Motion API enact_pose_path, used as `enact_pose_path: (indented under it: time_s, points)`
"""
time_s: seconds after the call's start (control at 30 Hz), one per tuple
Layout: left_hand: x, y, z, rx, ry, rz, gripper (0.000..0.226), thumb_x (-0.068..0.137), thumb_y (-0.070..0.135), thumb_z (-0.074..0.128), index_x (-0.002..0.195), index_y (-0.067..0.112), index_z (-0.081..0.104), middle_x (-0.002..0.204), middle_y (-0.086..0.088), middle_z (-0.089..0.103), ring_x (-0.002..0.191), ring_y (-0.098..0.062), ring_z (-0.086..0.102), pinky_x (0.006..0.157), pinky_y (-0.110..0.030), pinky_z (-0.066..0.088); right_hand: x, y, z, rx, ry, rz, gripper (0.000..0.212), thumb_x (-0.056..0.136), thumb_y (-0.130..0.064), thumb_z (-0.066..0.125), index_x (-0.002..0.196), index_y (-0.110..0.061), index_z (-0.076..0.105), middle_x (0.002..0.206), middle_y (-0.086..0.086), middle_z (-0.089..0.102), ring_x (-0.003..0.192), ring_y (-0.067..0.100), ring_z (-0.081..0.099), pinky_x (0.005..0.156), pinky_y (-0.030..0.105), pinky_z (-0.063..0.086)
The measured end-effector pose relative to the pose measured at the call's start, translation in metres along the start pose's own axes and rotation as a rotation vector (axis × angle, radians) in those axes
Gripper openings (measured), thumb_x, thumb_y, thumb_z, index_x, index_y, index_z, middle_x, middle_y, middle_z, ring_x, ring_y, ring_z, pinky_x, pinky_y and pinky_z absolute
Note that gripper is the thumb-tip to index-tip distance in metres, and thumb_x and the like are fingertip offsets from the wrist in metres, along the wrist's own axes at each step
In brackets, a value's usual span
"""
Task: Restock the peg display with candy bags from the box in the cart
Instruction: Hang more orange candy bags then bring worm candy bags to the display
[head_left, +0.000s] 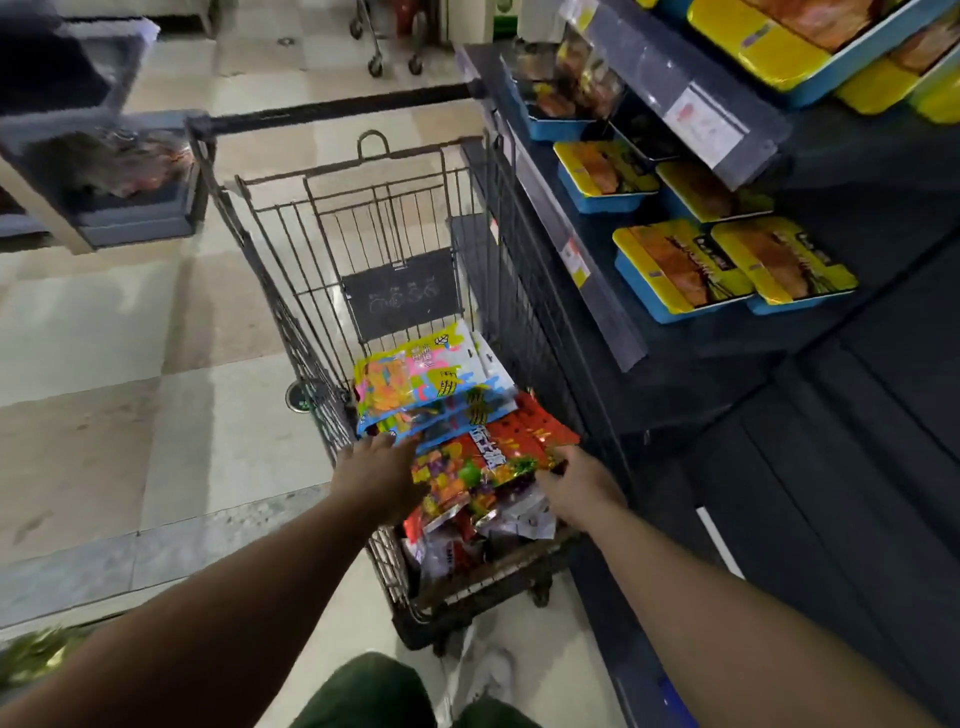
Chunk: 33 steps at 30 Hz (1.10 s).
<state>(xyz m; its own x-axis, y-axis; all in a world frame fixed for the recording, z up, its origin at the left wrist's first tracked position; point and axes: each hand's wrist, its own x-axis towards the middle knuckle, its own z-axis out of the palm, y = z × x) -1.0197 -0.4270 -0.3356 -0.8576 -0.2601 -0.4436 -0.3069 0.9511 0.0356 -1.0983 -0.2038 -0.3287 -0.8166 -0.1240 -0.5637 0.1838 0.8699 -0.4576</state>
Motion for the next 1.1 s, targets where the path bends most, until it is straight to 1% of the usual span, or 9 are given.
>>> enact_pose_path:
  time_s: [0.2,0.37,0.47,0.53,0.6,0.73,0.9,1.0,1.1]
  points:
    - [0.066,0.004,0.022,0.020,-0.127,0.097,0.075,0.091,0.055,0.058,0.153,0.024,0.029,0.154,-0.008,0.042,0.139,-0.033,0.041,0.112,-0.048,0.038,0.050,0.005,0.024,0.205,-0.025,0.239,0.051,0.097,-0.036,0.059,0.142,-0.015,0.046,0.138,0.010,0.057,0.121,0.030,0.057,0.087,0.031,0.045]
    - [0.121,-0.010,0.045,0.067,-0.262,0.191,0.076,0.091,0.057,0.058,0.154,0.027,0.029,0.156,-0.008,0.039,0.138,-0.035,0.043,0.110,-0.047,0.039,0.085,0.005,0.061,0.428,0.081,0.461,0.029,0.092,-0.027,0.068,0.110,-0.005,0.062,0.103,0.010,0.061,0.100,0.024,0.060,0.079,0.028,0.045]
    - [0.157,-0.019,0.050,0.078,-0.308,0.268,0.072,0.090,0.056,0.059,0.151,0.027,0.033,0.150,-0.008,0.047,0.134,-0.035,0.048,0.104,-0.043,0.042,0.104,-0.002,0.085,0.539,0.127,0.605,0.054,0.090,-0.026,0.070,0.132,0.002,0.049,0.124,0.013,0.059,0.117,0.026,0.058,0.091,0.032,0.047]
    - [0.181,-0.024,0.052,0.054,-0.317,0.325,0.075,0.090,0.059,0.057,0.154,0.031,0.029,0.154,-0.008,0.041,0.136,-0.035,0.045,0.105,-0.041,0.042,0.116,-0.007,0.099,0.617,0.203,0.701,0.064,0.086,-0.029,0.075,0.138,-0.003,0.046,0.131,0.016,0.058,0.120,0.033,0.058,0.086,0.030,0.045]
    - [0.203,-0.026,0.053,0.090,-0.345,0.376,0.080,0.089,0.061,0.057,0.156,0.034,0.023,0.156,-0.008,0.039,0.137,-0.036,0.044,0.105,-0.043,0.042,0.124,-0.015,0.109,0.676,0.300,0.773,0.066,0.079,-0.037,0.080,0.130,-0.011,0.049,0.116,0.013,0.063,0.111,0.036,0.061,0.082,0.031,0.046]
    - [0.227,-0.021,0.059,0.000,-0.394,0.437,0.071,0.090,0.052,0.063,0.151,0.028,0.036,0.146,-0.013,0.050,0.122,-0.036,0.057,0.095,-0.042,0.051,0.139,-0.012,0.129,0.797,0.433,0.864,0.047,0.063,-0.049,0.084,0.095,-0.033,0.053,0.097,0.005,0.070,0.093,0.031,0.067,0.089,0.044,0.056]
    - [0.226,-0.004,0.062,-0.331,-0.431,0.392,0.042,0.092,0.040,0.065,0.127,0.018,0.060,0.106,-0.005,0.070,0.089,-0.024,0.069,0.073,-0.029,0.047,0.120,-0.001,0.133,1.008,0.166,0.711,0.017,0.081,-0.031,0.075,0.096,-0.030,0.067,0.100,0.001,0.068,0.095,0.023,0.066,0.092,0.047,0.055]
    - [0.224,0.008,0.065,-0.554,-0.528,0.295,0.050,0.085,0.044,0.074,0.126,0.019,0.060,0.115,0.002,0.069,0.096,-0.020,0.068,0.080,-0.032,0.054,0.097,0.011,0.123,1.150,0.089,0.681,0.026,0.094,-0.012,0.065,0.087,-0.037,0.069,0.113,-0.001,0.069,0.108,0.021,0.064,0.097,0.044,0.053]
    - [0.221,0.021,0.067,-0.753,-0.647,0.242,0.035,0.085,0.041,0.076,0.114,0.024,0.065,0.105,0.005,0.069,0.101,-0.017,0.064,0.079,-0.029,0.049,0.081,0.021,0.116,1.244,-0.056,0.584,0.025,0.097,-0.011,0.060,0.106,-0.032,0.069,0.122,0.000,0.070,0.113,0.020,0.065,0.094,0.038,0.052]
